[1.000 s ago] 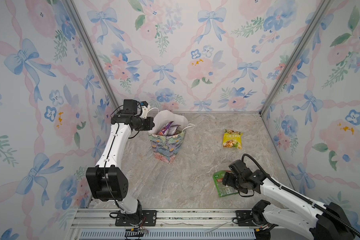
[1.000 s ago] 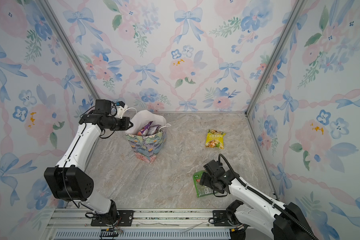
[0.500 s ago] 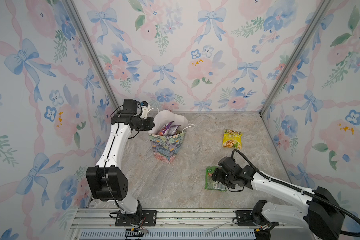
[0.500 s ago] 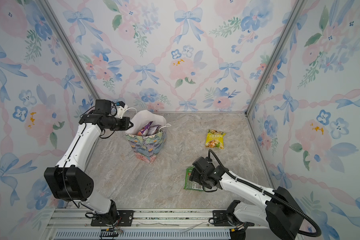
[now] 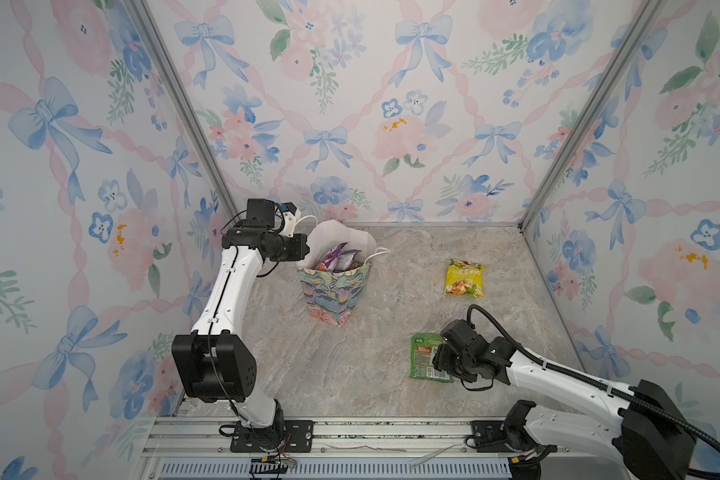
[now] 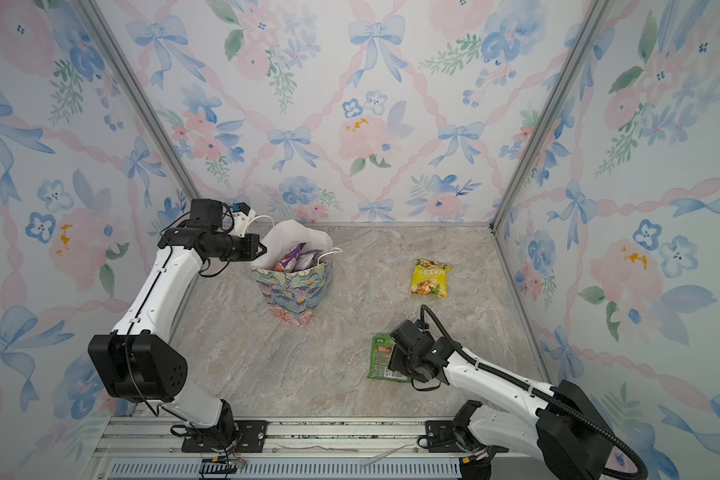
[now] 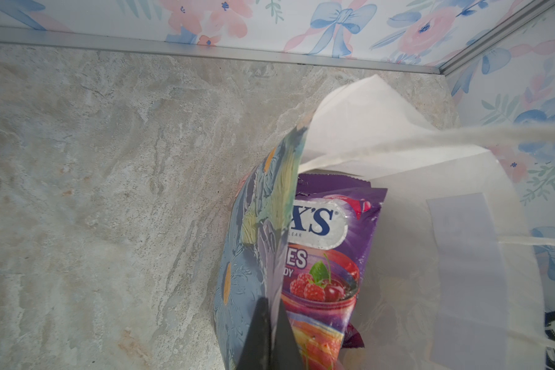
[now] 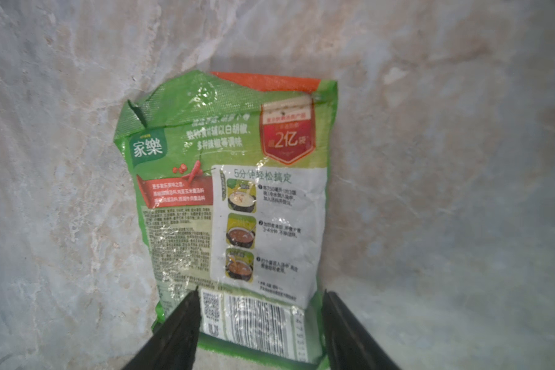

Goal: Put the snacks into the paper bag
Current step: 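Lower the right gripper onto the green packet and grasp it, then lift the green packet with the right gripper and carry it over the bag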

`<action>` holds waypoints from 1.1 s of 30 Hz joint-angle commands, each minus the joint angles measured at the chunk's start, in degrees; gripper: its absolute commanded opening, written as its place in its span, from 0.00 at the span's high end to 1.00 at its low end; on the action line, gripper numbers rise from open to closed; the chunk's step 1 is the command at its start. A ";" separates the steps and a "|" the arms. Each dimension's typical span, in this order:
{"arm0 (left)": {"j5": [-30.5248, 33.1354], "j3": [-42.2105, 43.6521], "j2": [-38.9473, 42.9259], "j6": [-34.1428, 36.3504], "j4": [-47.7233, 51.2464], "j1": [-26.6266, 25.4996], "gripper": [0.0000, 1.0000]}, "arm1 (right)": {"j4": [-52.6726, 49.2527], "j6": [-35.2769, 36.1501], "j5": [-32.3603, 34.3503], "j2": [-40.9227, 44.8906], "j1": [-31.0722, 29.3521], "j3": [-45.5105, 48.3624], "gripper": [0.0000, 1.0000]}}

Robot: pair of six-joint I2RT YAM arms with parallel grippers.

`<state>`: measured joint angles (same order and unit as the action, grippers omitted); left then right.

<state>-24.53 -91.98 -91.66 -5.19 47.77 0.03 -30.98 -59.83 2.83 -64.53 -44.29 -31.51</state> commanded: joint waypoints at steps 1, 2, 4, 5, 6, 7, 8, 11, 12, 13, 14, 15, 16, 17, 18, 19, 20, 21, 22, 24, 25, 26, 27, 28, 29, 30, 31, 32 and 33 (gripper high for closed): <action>-0.78 0.73 1.00 -0.10 1.40 0.45 1.00 | 0.27 1.05 0.44 -1.39 0.37 1.27 0.39; -0.78 0.67 0.88 -0.10 1.38 0.45 1.00 | 0.72 1.07 0.38 -1.69 0.37 1.49 0.39; -0.87 0.62 1.02 -0.08 1.37 0.46 1.00 | 2.18 1.03 0.16 -2.49 0.49 2.09 0.42; -0.91 0.67 1.03 -0.08 1.38 0.48 1.00 | 2.76 0.95 0.17 -2.86 0.49 2.30 0.43; -0.91 0.61 1.04 -0.13 1.35 0.43 1.00 | 3.53 0.75 0.07 -3.43 0.49 2.48 0.44; -0.87 0.58 1.13 -0.13 1.38 0.42 1.00 | 3.98 0.72 0.08 -3.95 0.45 2.66 0.45; -0.91 0.66 1.05 -0.12 1.39 0.45 1.00 | 4.17 0.55 0.11 -4.43 0.46 2.57 0.46; -0.87 0.72 1.08 -0.09 1.43 0.41 1.00 | 5.15 0.27 0.87 -5.57 0.50 2.77 0.54; -0.93 0.64 1.06 -0.17 1.41 0.45 1.00 | 5.63 0.24 1.14 -5.72 0.44 3.01 0.57; -0.87 0.70 1.05 -0.09 1.40 0.41 1.00 | 6.20 -0.06 1.30 -6.03 0.45 3.14 0.61; -0.87 0.67 1.12 -0.12 1.36 0.43 1.00 | 6.72 -0.15 1.39 -6.21 0.48 3.21 0.63; -0.87 0.68 1.12 -0.09 1.38 0.45 1.00 | 7.32 -0.34 1.50 -6.42 0.48 3.29 0.67; -0.87 0.71 1.06 -0.13 1.37 0.41 1.00 | 7.93 -0.44 1.48 -6.76 0.56 3.36 0.71; -0.87 0.75 1.08 -0.09 1.37 0.43 1.00 | 8.41 -0.54 1.42 -7.03 0.57 3.37 0.75; -0.87 0.74 1.05 -0.09 1.36 0.42 1.00 | 9.01 -0.65 1.31 -7.38 0.61 3.38 0.79; -0.87 0.74 1.11 -0.10 1.38 0.47 1.00 | 9.49 -0.85 1.24 -7.60 0.54 3.39 0.84; -0.87 0.69 1.05 -0.05 1.43 0.41 1.00 | 9.91 -0.85 1.14 -7.84 0.52 3.37 0.87; -0.89 0.68 1.07 -0.02 1.37 0.43 1.00 | 10.48 -1.01 0.95 -7.83 0.53 3.41 0.91; -0.87 0.69 1.12 -0.01 1.36 0.42 1.00 | 10.91 -1.19 0.93 -7.74 0.57 3.43 0.95; -0.80 0.66 1.04 -0.05 1.38 0.42 1.00 | 11.34 -1.37 0.75 -7.23 0.57 3.08 1.00; -0.79 0.69 0.98 -0.06 1.37 0.45 1.00 | 11.34 -1.38 0.75 -6.74 0.55 2.59 1.00; -0.78 0.65 0.99 -0.02 1.36 0.46 1.00 | 11.11 -1.41 0.85 -6.22 0.63 2.07 1.00; -0.78 0.71 0.96 -0.05 1.37 0.43 1.00 | 10.88 -1.34 0.95 -5.47 0.62 1.44 1.00; -0.78 0.65 1.04 -0.09 1.42 0.39 1.00 | 10.65 -1.45 1.03 -4.70 0.74 0.56 1.00; -0.78 0.67 0.95 -0.13 1.36 0.45 1.00 | 10.28 -1.37 1.04 -3.98 0.94 -0.32 1.00; -0.86 0.63 0.87 -0.10 1.36 0.43 1.00 | 9.93 -1.27 1.04 -3.28 1.03 -1.42 1.00; -0.87 0.59 0.87 -0.12 1.36 0.43 1.00 | 9.52 -1.14 1.13 -2.58 1.21 -2.67 1.00; -0.83 0.65 0.88 -0.08 1.37 0.41 1.00 | 9.03 -0.92 1.25 -2.12 1.37 -3.92 1.00; -0.84 0.66 0.94 -0.07 1.37 0.47 1.00 | 8.56 -0.62 1.39 -1.48 1.64 -5.41 1.00</action>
<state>-24.56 -91.98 -91.66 -5.19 47.77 0.03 -21.06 -60.66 3.44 -68.42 -43.55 -32.36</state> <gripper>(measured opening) 0.047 0.060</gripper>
